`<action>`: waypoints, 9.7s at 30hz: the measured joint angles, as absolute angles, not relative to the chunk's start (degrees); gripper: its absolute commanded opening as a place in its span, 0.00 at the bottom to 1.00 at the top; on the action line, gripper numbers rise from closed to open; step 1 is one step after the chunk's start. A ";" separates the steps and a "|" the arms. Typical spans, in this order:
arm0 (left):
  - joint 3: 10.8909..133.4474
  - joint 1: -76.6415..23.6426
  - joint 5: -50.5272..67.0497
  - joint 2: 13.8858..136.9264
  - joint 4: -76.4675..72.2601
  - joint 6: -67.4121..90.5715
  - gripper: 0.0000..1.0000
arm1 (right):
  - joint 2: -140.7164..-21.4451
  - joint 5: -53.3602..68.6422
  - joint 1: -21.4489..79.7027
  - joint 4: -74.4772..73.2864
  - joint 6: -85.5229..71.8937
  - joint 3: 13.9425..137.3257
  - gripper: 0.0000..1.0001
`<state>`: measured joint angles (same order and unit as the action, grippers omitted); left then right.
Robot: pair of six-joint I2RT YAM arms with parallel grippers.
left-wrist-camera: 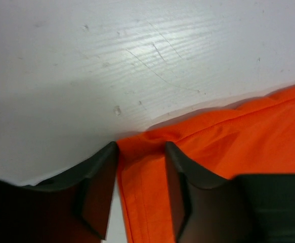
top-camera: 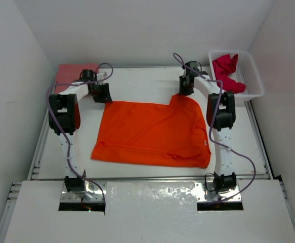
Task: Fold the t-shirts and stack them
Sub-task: Grap the side of the flattened tshirt furthest away from the robot with both arms, then fold the other side of the tshirt into a rectangle, then rotate the tshirt 90 degrees, then grab the bottom of the folded rectangular tshirt with both arms
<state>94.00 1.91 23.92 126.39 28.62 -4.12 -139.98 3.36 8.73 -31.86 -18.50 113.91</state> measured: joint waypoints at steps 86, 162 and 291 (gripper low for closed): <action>57.47 4.25 19.16 94.61 38.52 -30.59 0.71 | -87.13 3.44 4.62 -28.82 -18.04 50.09 0.62; 73.89 4.75 22.41 93.41 57.74 -43.53 0.63 | -76.58 5.78 0.89 -35.59 -24.73 41.06 0.57; 28.01 -49.54 25.08 66.85 23.35 -94.21 0.52 | -66.94 24.58 18.17 -18.72 -28.69 20.25 0.56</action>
<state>28.01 -49.54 25.08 66.85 23.35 -94.21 -66.94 24.58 18.17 -18.72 -28.69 20.25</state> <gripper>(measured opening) 0.521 0.556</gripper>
